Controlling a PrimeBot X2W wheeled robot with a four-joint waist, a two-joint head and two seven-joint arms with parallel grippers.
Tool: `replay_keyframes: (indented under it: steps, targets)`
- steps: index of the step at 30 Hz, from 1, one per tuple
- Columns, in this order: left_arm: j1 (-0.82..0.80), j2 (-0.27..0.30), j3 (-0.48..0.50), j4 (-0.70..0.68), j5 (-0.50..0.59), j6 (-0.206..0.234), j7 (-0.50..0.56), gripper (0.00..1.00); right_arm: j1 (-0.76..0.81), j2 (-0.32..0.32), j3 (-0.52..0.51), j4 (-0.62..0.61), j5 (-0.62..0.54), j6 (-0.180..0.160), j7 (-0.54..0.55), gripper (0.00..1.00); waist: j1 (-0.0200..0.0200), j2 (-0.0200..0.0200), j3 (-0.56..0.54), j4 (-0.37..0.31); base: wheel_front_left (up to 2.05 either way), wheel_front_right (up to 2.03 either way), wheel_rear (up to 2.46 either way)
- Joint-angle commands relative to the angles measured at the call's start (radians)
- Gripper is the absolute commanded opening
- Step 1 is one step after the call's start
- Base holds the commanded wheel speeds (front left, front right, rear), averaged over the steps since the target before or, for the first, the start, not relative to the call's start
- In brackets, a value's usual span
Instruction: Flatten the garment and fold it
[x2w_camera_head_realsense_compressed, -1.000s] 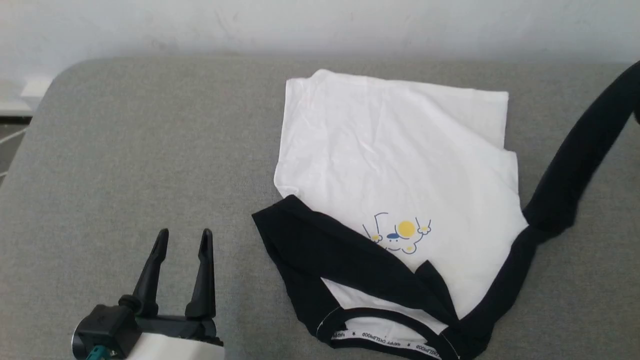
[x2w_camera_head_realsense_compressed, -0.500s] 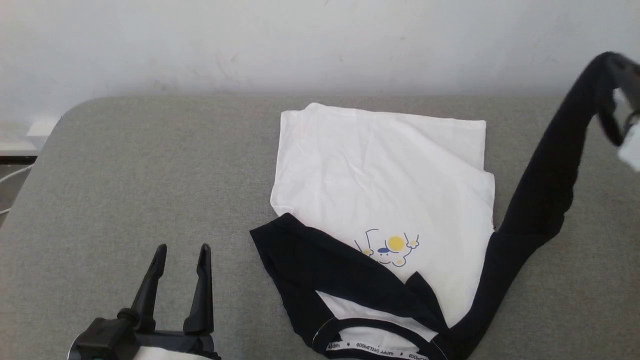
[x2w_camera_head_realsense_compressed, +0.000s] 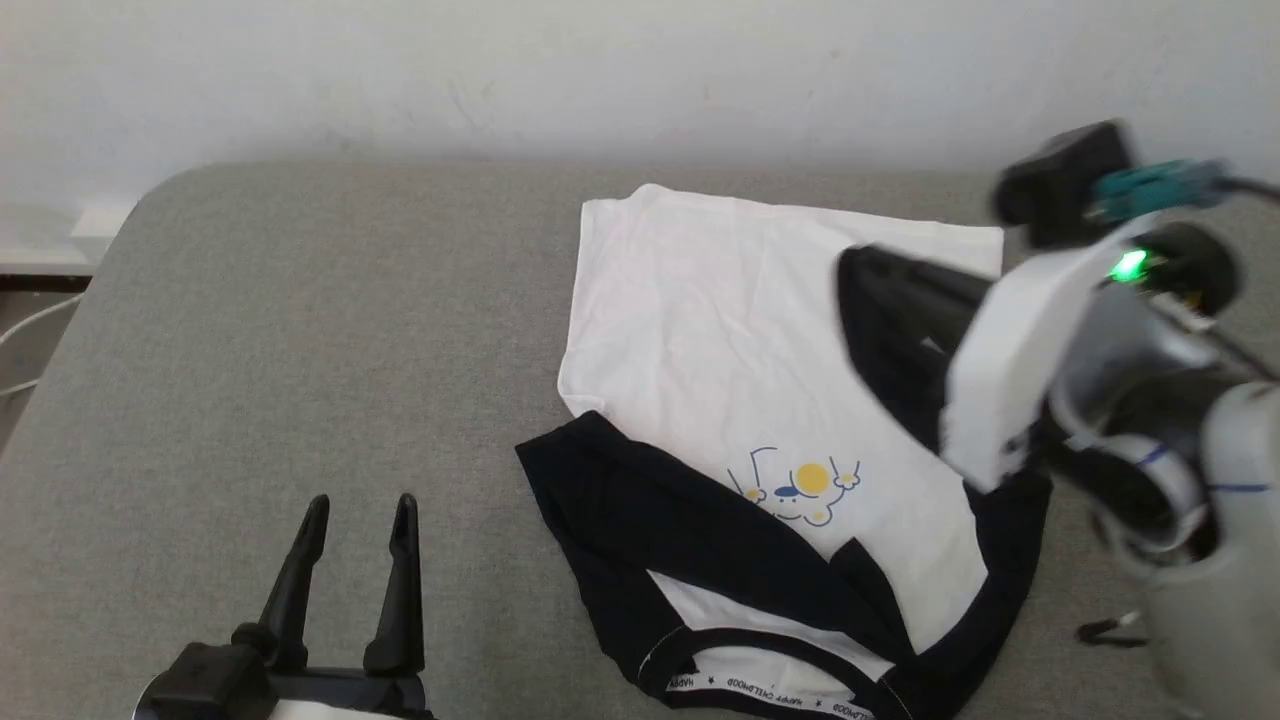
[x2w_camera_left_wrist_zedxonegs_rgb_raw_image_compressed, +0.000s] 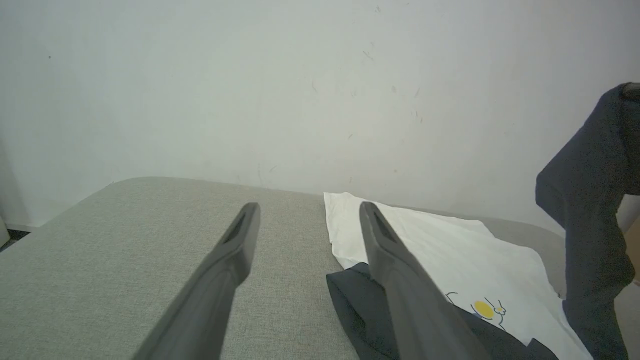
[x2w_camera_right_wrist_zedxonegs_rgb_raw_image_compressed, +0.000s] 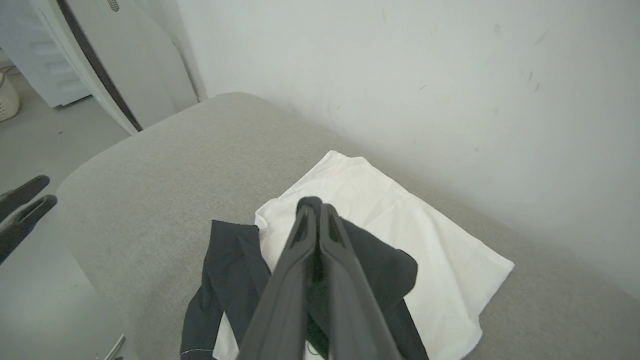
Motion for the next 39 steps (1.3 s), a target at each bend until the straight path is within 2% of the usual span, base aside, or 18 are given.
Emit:
replay_keyframes:
  steps: [1, 11, 22, 39]
  targets:
    - [-0.007, 0.005, -0.002, 0.003, -0.004, 0.005, -0.007, 1.00, 0.007, 0.017, 0.040, 0.005, 0.010, -0.001, -0.012, 0.00, -0.0001, -0.0001, 0.012, 0.012, 0.00, 0.00, 0.00]
    - [-0.033, 0.004, -0.020, 0.026, -0.003, 0.009, -0.019, 1.00, -0.026, 0.094, 0.278, 0.196, 0.030, -0.001, -0.124, 0.00, -0.0001, -0.0001, 0.035, 0.049, 0.00, 0.00, 0.00]
    - [-0.059, 0.004, -0.034, 0.048, -0.009, 0.010, -0.026, 1.00, -0.050, 0.151, 0.351, 0.485, 0.002, -0.001, -0.255, 0.00, -0.0001, -0.0001, 0.079, 0.083, 0.00, 0.00, 0.00]
    - [-0.086, 0.002, -0.061, 0.079, -0.022, 0.011, -0.033, 1.00, -0.081, 0.178, 0.389, 0.769, -0.010, -0.001, -0.296, 0.00, -0.0001, -0.0001, 0.102, 0.128, 0.00, 0.00, 0.00]
